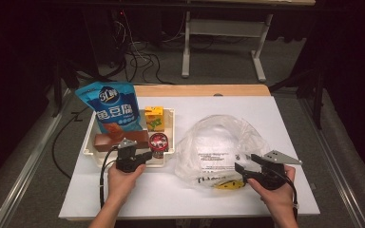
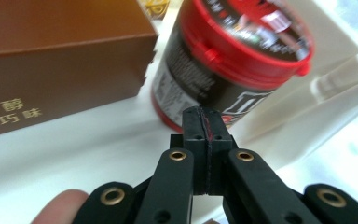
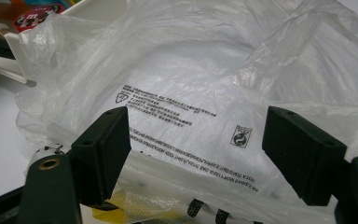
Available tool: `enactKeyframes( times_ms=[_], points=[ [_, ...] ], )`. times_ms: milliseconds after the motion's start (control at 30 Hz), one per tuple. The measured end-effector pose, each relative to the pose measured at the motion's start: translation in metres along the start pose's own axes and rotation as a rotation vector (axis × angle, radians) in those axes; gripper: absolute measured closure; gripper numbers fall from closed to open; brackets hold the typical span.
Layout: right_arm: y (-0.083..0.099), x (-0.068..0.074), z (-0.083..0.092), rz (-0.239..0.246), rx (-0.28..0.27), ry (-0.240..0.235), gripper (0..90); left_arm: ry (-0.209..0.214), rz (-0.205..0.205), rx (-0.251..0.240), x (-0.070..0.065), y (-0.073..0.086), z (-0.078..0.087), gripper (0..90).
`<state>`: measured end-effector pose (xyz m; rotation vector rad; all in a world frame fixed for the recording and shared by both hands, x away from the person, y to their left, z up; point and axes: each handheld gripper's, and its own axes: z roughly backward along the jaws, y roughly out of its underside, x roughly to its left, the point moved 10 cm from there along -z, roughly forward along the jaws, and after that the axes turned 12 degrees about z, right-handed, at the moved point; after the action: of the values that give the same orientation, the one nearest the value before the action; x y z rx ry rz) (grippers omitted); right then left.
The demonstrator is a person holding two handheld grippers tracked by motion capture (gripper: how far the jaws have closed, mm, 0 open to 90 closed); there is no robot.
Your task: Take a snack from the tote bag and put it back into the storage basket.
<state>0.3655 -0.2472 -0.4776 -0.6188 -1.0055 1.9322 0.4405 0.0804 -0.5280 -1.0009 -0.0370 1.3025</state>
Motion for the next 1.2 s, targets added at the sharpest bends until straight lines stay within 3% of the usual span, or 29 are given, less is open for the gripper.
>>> enactKeyframes(
  times_ms=[300,400,667,733,800,967,1200],
  points=[
    [0.002,-0.010,0.002,-0.006,-0.014,0.022,24.6,-0.003,0.042,0.002,-0.003,-0.006,-0.012,90.0],
    [0.001,-0.014,0.003,-0.016,-0.021,0.029,24.8,0.005,0.035,0.021,-0.005,-0.003,-0.015,90.0],
    [0.000,-0.013,0.003,-0.015,-0.024,0.029,24.8,-0.007,0.067,0.025,-0.003,-0.003,-0.019,90.0],
    [0.000,-0.013,0.003,-0.009,-0.025,0.030,24.9,-0.008,0.078,0.016,-0.003,-0.006,-0.021,90.0],
    [0.000,-0.012,0.003,-0.013,-0.025,0.029,24.9,-0.038,0.076,0.006,-0.002,-0.008,-0.022,90.0],
    [0.001,-0.012,0.003,-0.007,-0.022,0.029,25.1,-0.043,0.098,-0.005,0.000,-0.013,-0.024,88.8],
    [0.001,-0.009,0.002,0.000,-0.016,0.029,25.1,-0.046,0.076,-0.056,0.000,-0.020,-0.017,88.9]
  ],
)
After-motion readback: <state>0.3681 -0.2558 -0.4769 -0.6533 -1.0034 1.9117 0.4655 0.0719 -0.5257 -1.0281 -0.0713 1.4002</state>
